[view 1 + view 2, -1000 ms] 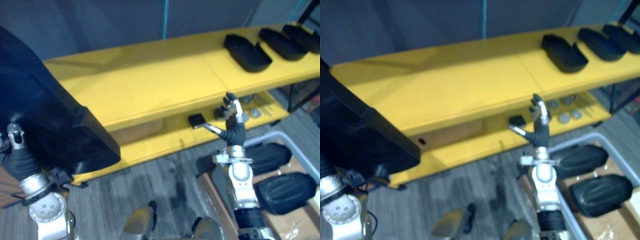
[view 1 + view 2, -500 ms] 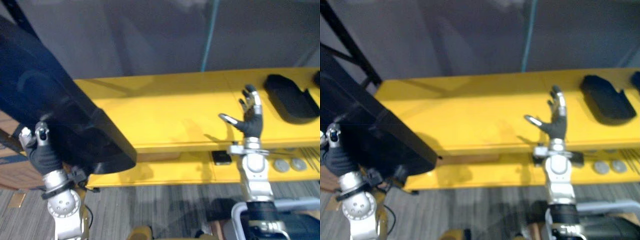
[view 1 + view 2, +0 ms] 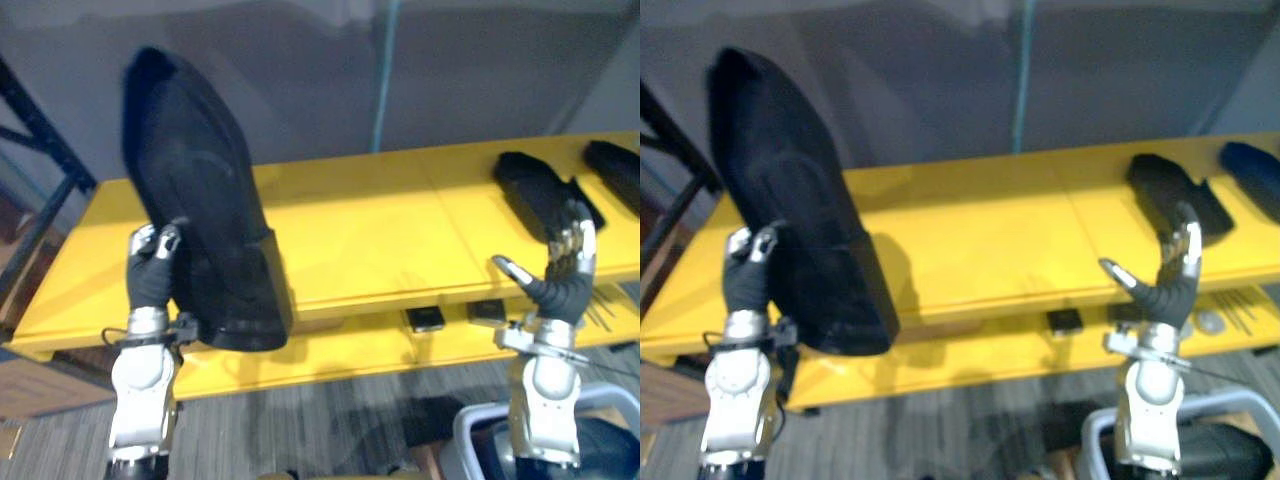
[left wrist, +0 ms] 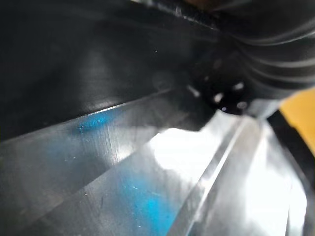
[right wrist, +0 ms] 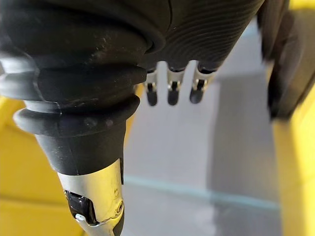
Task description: Walk over and take plastic housings, then place them on the shelf
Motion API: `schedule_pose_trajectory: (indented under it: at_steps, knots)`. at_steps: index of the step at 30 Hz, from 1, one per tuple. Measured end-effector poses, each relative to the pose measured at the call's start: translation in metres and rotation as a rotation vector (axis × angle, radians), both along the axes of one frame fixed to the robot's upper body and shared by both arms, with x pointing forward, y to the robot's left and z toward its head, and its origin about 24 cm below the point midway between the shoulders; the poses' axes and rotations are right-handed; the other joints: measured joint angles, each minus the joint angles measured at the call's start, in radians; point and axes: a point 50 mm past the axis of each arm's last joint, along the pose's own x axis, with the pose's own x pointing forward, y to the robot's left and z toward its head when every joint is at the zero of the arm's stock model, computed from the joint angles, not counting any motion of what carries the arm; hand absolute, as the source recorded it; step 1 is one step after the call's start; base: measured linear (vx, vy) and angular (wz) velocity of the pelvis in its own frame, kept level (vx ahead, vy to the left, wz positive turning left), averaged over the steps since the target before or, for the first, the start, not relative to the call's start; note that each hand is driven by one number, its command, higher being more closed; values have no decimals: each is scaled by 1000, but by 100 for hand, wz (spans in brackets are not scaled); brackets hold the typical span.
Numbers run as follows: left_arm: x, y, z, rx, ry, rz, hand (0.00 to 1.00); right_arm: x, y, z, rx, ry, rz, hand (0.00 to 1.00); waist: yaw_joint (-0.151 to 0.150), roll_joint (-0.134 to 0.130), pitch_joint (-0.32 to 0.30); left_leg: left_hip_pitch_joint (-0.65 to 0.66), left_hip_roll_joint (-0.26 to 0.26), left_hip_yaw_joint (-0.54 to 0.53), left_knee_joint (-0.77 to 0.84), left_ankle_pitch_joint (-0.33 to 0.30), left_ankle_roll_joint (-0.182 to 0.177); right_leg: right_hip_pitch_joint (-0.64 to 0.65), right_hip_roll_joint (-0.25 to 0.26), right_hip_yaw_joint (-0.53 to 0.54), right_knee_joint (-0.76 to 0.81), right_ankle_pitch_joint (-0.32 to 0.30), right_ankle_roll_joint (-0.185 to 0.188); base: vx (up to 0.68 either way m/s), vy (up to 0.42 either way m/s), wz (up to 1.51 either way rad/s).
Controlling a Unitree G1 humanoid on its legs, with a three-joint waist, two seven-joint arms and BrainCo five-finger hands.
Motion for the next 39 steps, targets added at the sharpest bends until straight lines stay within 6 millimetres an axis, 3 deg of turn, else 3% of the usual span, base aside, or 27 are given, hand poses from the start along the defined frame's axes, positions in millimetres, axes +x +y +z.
schedule_pose_trajectory:
  at_steps: [3, 4, 9, 12, 14, 16, 20, 24, 30, 39]
  knots:
    - [37, 14, 10, 38, 70, 45, 100, -12, -9, -2, 15, 11, -18, 0, -57, 8, -4, 4, 3, 51, -6, 1, -2, -29, 8, 54, 0, 13, 5, -59, 11, -45]
    - [40, 16, 11, 40, 75, 55, 100, -13, -10, -3, 15, 14, -19, 0, -60, 9, -5, 4, 3, 58, -7, 1, -2, -34, 9, 60, 1, 14, 4, -24, 17, -50]
    - [86, 48, 51, 109, 153, 209, 100, -24, -18, -11, 32, 56, 19, 0, -139, 26, -8, 20, 12, 144, -19, 4, -5, -77, 31, 142, 3, 28, 0, 2, 3, -45]
    - [103, 55, 64, 75, 226, 272, 100, -29, -16, -11, 15, 69, 55, 0, -174, 47, -10, 20, 13, 176, -26, 7, -9, -94, 38, 170, 4, 28, 0, 15, -5, -27]
    - [109, 63, 59, 38, 307, 341, 100, -29, -16, -9, 1, 70, 77, 0, -192, 63, -13, 19, 13, 199, -27, 8, -10, -109, 41, 190, 6, 28, -1, 11, -7, -30]
    - [111, 72, 47, 4, 404, 400, 100, -30, -15, -11, -9, 92, 92, 0, -214, 75, -11, 19, 15, 211, -27, 10, -14, -115, 45, 199, 7, 27, -2, 6, -14, -26]
    - [106, 86, 22, -69, 549, 493, 100, -31, -13, -16, 7, 134, 119, 0, -224, 91, 8, 18, 13, 252, -27, 27, -7, -155, 51, 239, 35, 24, -7, -2, -19, -24]
    - [101, 97, 22, -186, 550, 554, 100, -34, -2, -9, -7, 116, 169, 0, -246, 115, 46, 6, 10, 253, -27, 40, 4, -182, 47, 242, 66, 12, -17, -45, -7, -1]
    - [93, 112, 25, -333, 531, 630, 100, -33, 4, -12, 3, 135, 198, 0, -252, 119, 103, -4, 0, 290, -28, 70, 26, -219, 34, 245, 125, -16, -21, -66, -17, 2]
    - [86, 117, 6, -358, 611, 635, 100, -33, 11, -6, -32, 140, 258, 0, -265, 120, 107, -19, -5, 314, -28, 73, 30, -265, 31, 267, 161, -28, -22, -38, -1, -4]
